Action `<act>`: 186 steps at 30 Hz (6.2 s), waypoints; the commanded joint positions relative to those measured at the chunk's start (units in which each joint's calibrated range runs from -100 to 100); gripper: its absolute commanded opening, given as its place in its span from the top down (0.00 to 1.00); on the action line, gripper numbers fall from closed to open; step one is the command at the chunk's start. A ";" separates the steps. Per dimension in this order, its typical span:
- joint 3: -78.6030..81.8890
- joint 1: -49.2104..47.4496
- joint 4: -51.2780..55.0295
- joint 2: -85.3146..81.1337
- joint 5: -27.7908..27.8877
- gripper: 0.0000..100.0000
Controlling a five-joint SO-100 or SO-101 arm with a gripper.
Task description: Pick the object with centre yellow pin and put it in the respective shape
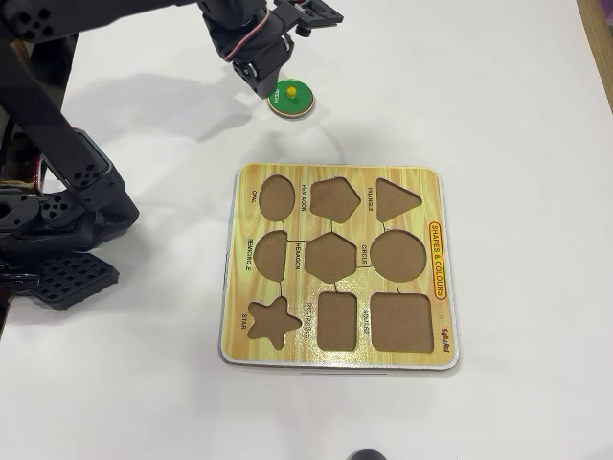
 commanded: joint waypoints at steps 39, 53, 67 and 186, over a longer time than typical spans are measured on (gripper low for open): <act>-12.86 -1.75 -11.80 16.02 -0.36 0.91; -11.60 -4.19 -13.97 11.75 -0.31 0.91; -11.51 -3.21 -3.59 9.66 0.27 0.91; -8.45 29.60 -1.17 -0.13 15.28 0.99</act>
